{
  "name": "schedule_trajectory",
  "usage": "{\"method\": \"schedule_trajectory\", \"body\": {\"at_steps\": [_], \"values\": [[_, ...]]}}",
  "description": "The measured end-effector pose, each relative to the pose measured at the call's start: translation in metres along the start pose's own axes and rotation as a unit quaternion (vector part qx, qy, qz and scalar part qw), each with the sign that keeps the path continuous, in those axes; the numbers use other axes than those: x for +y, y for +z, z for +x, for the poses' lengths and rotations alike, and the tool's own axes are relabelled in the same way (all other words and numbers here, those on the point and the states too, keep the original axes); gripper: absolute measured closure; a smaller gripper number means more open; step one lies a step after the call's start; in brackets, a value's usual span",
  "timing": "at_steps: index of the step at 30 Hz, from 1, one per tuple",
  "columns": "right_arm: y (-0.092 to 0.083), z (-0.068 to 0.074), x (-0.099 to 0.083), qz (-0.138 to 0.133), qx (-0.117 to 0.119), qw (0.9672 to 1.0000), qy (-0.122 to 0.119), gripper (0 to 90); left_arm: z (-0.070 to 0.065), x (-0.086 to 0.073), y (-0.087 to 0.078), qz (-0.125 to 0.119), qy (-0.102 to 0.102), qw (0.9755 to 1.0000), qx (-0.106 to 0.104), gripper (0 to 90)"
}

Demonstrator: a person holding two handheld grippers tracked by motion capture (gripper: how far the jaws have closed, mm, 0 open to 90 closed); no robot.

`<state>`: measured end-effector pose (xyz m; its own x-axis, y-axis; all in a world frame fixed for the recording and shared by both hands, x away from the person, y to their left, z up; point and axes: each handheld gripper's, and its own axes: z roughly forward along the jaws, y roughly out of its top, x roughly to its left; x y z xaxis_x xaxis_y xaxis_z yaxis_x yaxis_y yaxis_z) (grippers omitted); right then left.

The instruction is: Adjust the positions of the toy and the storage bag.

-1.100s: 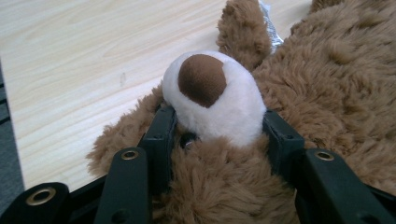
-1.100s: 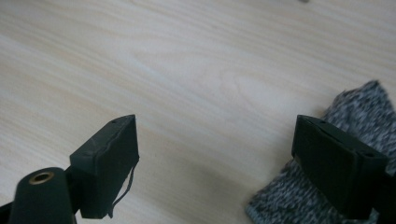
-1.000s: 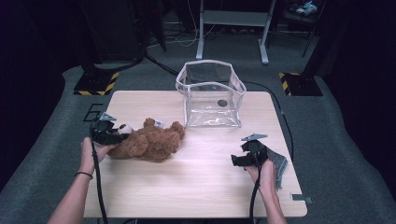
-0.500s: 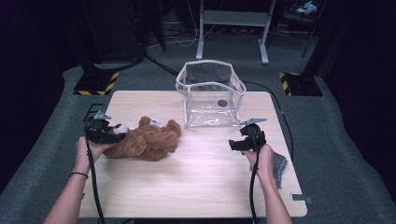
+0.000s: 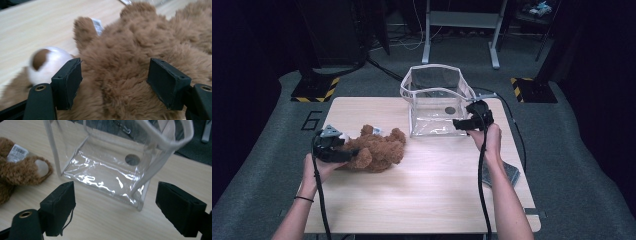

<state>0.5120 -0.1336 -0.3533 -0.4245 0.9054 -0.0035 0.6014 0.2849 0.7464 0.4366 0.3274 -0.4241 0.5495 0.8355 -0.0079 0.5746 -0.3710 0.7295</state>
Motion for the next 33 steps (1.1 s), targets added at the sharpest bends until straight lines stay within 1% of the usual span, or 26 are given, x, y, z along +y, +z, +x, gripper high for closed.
{"method": "schedule_trajectory", "body": {"at_steps": [2,3,4,6,8,9,10,11,13,14,15,16,18,20,21,22,23,24,25,26,27,28,30,31,32,33], "values": [[0.002,-0.003,0.011,-0.005,0.004,1.0,-0.001,15.8,0.0,-0.003,0.005,0.006,0.0,1.0,-0.003,27.1],[0.004,-0.004,0.016,-0.002,0.004,1.0,-0.003,15.9,0.0,-0.005,0.009,0.009,-0.002,1.0,-0.002,27.2],[0.006,-0.006,0.021,-0.003,0.003,1.0,-0.005,16.1,0.0,-0.006,0.011,0.016,0.0,0.9999,-0.005,27.3],[0.01,-0.008,0.029,0.004,0.002,0.9999,-0.011,16.1,0.0,-0.009,0.013,0.029,0.01,0.9995,-0.006,27.9],[0.013,-0.01,0.036,0.001,0.003,0.9999,-0.013,16.5,-0.001,-0.011,0.014,0.03,0.013,0.9994,-0.008,29.2],[0.015,-0.011,0.04,0.003,0.003,0.9999,-0.014,16.6,0.0,-0.011,0.013,0.037,0.02,0.9991,-0.008,30.4],[0.017,-0.012,0.044,0.002,0.002,0.9999,-0.014,17.2,-0.001,-0.012,0.014,0.031,0.021,0.9993,-0.004,32.3],[0.018,-0.013,0.047,0.002,0.004,0.9999,-0.014,17.2,0.0,-0.012,0.014,0.039,0.025,0.9989,-0.006,35.5],[0.021,-0.015,0.054,0.001,0.003,0.9999,-0.016,19.1,0.001,-0.013,0.014,0.039,0.023,0.999,-0.007,41.6],[0.022,-0.014,0.056,-0.002,-0.001,0.9999,-0.016,19.9,0.001,-0.014,0.015,0.034,0.017,0.9992,-0.008,44.5],[0.024,-0.014,0.059,0.004,-0.002,0.9998,-0.018,20.2,0.003,-0.014,0.014,0.042,0.022,0.9989,-0.01,46.1],[0.026,-0.015,0.062,0.006,-0.004,0.9998,-0.017,21.5,0.003,-0.014,0.014,0.04,0.02,0.9989,-0.01,46.3],[0.03,-0.016,0.065,0.006,-0.013,0.9997,-0.02,26.4,0.002,-0.014,0.014,0.036,0.013,0.9992,-0.009,46.2],[0.034,-0.016,0.067,0.004,-0.026,0.9994,-0.023,31.0,0.002,-0.014,0.014,0.036,0.014,0.9992,-0.009,46.2],[0.036,-0.017,0.068,0.008,-0.03,0.9992,-0.026,32.4,0.002,-0.015,0.015,0.032,0.012,0.9994,-0.006,46.1],[0.04,-0.018,0.069,0.016,-0.034,0.999,-0.023,34.5,0.003,-0.014,0.014,0.035,0.012,0.9993,-0.009,46.1],[0.044,-0.019,0.07,0.017,-0.04,0.9987,-0.026,38.0,0.003,-0.015,0.015,0.034,0.012,0.9993,-0.01,46.0],[0.046,-0.019,0.07,0.024,-0.046,0.9984,-0.024,39.3,0.004,-0.015,0.014,0.041,0.018,0.9989,-0.011,46.0],[0.048,-0.02,0.07,0.026,-0.054,0.9979,-0.024,42.1,0.004,-0.015,0.014,0.04,0.018,0.999,-0.012,46.0],[0.05,-0.021,0.07,0.025,-0.054,0.9978,-0.027,44.4,0.005,-0.015,0.013,0.04,0.018,0.9989,-0.013,46.0],[0.052,-0.022,0.07,0.03,-0.057,0.9976,-0.027,47.6,0.005,-0.016,0.013,0.042,0.018,0.9989,-0.013,46.0],[0.054,-0.022,0.07,0.036,-0.061,0.997,-0.03,50.4,0.004,-0.016,0.014,0.036,0.011,0.9992,-0.012,46.0],[0.056,-0.021,0.069,0.042,-0.064,0.9965,-0.032,61.3,0.005,-0.016,0.014,0.037,0.01,0.9992,-0.013,46.0],[0.056,-0.021,0.068,0.05,-0.069,0.9958,-0.032,68.6,0.005,-0.016,0.014,0.036,0.01,0.9992,-0.013,46.1],[0.057,-0.021,0.067,0.047,-0.072,0.9954,-0.043,74.4,0.005,-0.016,0.014,0.035,0.01,0.9992,-0.013,46.0],[0.057,-0.02,0.066,0.047,-0.075,0.9949,-0.049,78.3,0.006,-0.016,0.014,0.038,0.012,0.9991,-0.013,46.1]]}}
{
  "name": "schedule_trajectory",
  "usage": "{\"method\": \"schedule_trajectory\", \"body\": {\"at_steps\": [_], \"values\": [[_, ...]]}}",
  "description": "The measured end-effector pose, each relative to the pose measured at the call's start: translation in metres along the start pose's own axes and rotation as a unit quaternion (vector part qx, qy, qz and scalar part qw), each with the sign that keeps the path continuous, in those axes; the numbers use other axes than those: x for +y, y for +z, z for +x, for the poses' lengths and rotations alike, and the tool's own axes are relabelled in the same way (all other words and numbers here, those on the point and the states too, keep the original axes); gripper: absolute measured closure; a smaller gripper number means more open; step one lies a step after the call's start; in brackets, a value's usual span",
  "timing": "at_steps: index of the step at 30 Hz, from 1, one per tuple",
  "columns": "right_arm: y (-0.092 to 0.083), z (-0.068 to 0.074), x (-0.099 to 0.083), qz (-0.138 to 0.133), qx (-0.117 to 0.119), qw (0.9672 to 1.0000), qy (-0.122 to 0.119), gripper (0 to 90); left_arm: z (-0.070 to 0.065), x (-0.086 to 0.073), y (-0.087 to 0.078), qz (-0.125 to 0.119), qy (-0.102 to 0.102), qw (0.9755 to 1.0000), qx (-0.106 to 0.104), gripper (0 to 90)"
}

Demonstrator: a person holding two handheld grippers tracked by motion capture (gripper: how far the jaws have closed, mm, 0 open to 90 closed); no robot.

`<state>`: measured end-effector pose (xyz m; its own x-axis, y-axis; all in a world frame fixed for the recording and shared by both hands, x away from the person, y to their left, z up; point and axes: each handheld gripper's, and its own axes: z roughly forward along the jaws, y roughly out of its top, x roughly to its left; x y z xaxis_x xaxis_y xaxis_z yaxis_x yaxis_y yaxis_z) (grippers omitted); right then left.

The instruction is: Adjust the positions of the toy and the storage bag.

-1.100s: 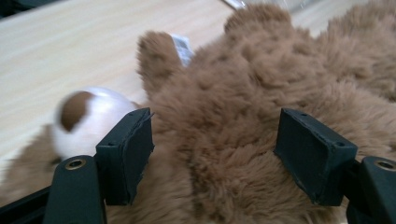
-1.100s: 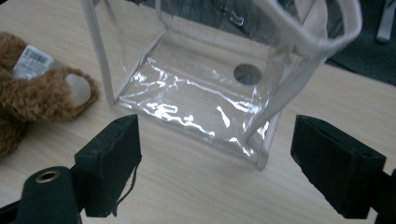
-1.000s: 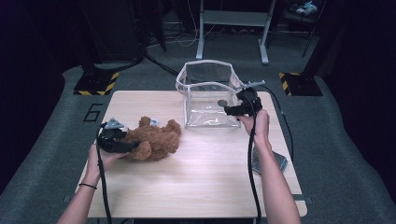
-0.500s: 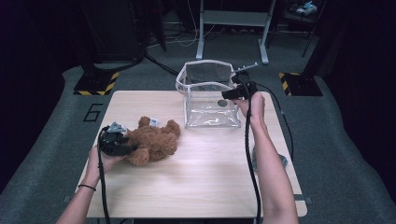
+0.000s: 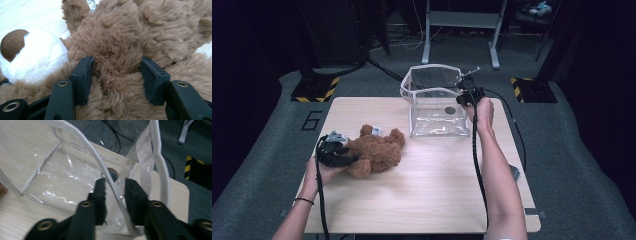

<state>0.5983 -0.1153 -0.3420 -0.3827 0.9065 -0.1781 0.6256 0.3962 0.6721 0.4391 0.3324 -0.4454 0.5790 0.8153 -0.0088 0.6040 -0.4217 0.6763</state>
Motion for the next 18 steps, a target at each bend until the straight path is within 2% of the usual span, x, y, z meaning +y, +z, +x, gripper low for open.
{"method": "schedule_trajectory", "body": {"at_steps": [2,3,7,9,11,13,14,15,17,18], "values": [[-0.002,0.002,-0.002,-0.001,0.002,1.0,-0.007,86.1,0.0,0.0,0.0,0.0,-0.001,1.0,0.0,46.0],[-0.003,0.002,-0.004,-0.008,0.002,0.9998,-0.019,87.5,0.0,0.0,0.0,0.0,-0.002,1.0,0.0,46.1],[-0.009,0.005,-0.009,-0.012,0.009,0.9992,-0.038,88.1,0.002,0.0,0.0,0.002,0.0,1.0,-0.001,46.1],[-0.015,0.006,-0.013,-0.009,0.017,0.9984,-0.053,88.2,0.002,0.0,0.0,-0.003,-0.008,1.0,0.0,46.1],[-0.019,0.004,-0.017,-0.008,0.031,0.9979,-0.057,88.2,0.004,0.0,0.0,-0.001,-0.004,1.0,0.001,46.1],[-0.024,0.002,-0.022,-0.005,0.04,0.9973,-0.061,88.2,0.004,0.0,0.001,-0.004,-0.009,0.9999,0.002,46.1],[-0.026,0.002,-0.025,-0.007,0.045,0.997,-0.063,88.2,0.006,0.001,0.0,0.003,-0.003,1.0,0.002,46.1],[-0.029,0.0,-0.028,-0.008,0.051,0.9964,-0.067,88.2,0.006,0.001,0.0,-0.003,-0.012,0.9999,0.001,46.1],[-0.034,-0.002,-0.033,-0.004,0.061,0.9965,-0.057,88.2,0.008,0.001,0.0,0.005,-0.007,1.0,-0.001,46.2],[-0.036,-0.002,-0.035,-0.005,0.061,0.9964,-0.059,88.2,0.007,0.001,0.001,-0.004,-0.012,0.9999,0.002,46.1]]}}
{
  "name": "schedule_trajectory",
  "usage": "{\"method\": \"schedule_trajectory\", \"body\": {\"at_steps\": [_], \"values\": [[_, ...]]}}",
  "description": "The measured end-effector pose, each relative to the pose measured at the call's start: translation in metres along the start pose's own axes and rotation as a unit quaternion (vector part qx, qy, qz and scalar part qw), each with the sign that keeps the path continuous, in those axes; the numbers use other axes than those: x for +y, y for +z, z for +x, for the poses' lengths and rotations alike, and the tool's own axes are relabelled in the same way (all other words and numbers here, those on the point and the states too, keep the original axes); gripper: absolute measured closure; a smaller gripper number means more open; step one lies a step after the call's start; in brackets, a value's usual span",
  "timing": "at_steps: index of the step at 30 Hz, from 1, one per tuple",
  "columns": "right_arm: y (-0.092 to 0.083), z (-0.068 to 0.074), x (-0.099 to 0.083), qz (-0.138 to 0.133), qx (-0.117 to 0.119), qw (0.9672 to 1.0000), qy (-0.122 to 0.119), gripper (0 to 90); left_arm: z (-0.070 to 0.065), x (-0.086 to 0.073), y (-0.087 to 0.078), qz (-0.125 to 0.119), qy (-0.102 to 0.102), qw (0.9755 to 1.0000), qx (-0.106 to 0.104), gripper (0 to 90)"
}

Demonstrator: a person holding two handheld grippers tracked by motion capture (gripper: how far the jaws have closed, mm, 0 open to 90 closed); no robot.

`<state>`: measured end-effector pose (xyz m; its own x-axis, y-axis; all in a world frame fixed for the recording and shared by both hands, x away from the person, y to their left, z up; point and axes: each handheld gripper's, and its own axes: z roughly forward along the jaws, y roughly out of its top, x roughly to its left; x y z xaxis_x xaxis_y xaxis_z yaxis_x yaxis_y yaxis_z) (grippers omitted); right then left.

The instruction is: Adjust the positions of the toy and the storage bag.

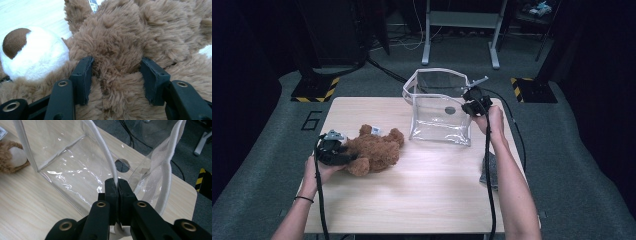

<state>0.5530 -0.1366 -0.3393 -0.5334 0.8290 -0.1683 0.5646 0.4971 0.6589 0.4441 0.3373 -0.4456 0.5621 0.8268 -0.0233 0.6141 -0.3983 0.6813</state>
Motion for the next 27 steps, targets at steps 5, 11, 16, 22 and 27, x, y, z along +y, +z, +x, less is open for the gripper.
{"method": "schedule_trajectory", "body": {"at_steps": [5,11,16,22,27], "values": [[-0.011,-0.002,-0.011,0.002,0.015,0.9998,-0.015,88.2,0.002,0.0,0.0,0.0,-0.002,1.0,-0.002,46.2],[-0.02,-0.007,-0.022,0.002,0.022,0.9996,-0.015,87.3,0.005,-0.002,-0.002,0.006,-0.003,1.0,-0.002,46.4],[-0.024,-0.003,-0.015,-0.005,0.026,0.9996,-0.008,60.7,0.003,-0.004,-0.005,0.008,-0.001,1.0,0.002,46.0],[-0.027,0.025,0.012,-0.032,0.032,0.9989,-0.014,36.0,-0.004,-0.002,-0.008,0.003,0.002,0.9999,0.015,38.8],[-0.013,0.056,0.043,-0.049,0.032,0.9976,-0.037,28.2,-0.015,0.0,-0.015,-0.021,-0.019,0.9994,0.019,31.8]]}}
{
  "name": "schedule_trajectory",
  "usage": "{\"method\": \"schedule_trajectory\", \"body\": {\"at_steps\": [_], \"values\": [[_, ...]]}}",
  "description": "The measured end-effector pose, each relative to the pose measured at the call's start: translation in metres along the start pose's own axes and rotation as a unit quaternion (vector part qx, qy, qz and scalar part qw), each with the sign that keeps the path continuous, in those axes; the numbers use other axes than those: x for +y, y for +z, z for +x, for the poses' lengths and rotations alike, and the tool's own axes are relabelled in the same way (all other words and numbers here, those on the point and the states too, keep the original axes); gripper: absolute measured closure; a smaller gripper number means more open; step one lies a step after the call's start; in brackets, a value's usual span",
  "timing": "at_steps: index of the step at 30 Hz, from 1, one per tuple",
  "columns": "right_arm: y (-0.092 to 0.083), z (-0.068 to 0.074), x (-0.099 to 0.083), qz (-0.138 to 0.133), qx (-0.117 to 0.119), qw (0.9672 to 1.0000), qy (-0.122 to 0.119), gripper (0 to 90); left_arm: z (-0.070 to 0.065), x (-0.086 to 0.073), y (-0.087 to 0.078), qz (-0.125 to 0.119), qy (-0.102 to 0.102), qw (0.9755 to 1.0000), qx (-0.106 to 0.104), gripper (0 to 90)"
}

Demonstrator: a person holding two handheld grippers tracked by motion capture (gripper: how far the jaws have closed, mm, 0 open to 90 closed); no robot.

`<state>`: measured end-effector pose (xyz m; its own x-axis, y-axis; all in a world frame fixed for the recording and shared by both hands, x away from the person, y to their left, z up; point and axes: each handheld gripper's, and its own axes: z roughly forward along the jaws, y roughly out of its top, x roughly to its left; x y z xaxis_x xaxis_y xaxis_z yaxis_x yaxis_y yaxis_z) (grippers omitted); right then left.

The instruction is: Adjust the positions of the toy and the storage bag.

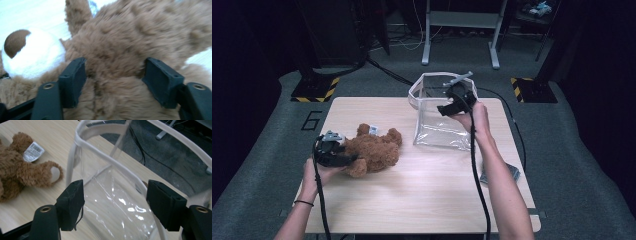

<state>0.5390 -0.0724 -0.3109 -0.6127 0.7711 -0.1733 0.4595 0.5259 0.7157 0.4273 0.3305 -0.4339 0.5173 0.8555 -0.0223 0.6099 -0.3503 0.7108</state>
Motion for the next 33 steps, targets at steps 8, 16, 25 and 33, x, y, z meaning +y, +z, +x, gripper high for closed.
{"method": "schedule_trajectory", "body": {"at_steps": [8,16,25,33], "values": [[0.032,0.018,0.028,0.027,-0.012,0.9995,0.009,27.1,-0.049,0.007,0.001,0.017,0.036,0.9985,0.037,21.3],[0.043,0.014,0.027,0.043,-0.012,0.9989,0.015,39.3,-0.046,-0.014,0.011,0.016,0.041,0.9973,0.059,68.8],[0.041,0.01,0.021,0.049,-0.017,0.9986,0.014,43.3,-0.02,-0.033,-0.007,0.032,0.041,0.9986,-0.007,75.9],[0.043,0.01,0.017,0.041,-0.029,0.9987,-0.005,70.0,0.0,-0.048,-0.022,0.049,0.014,0.9987,0.007,71.3]]}}
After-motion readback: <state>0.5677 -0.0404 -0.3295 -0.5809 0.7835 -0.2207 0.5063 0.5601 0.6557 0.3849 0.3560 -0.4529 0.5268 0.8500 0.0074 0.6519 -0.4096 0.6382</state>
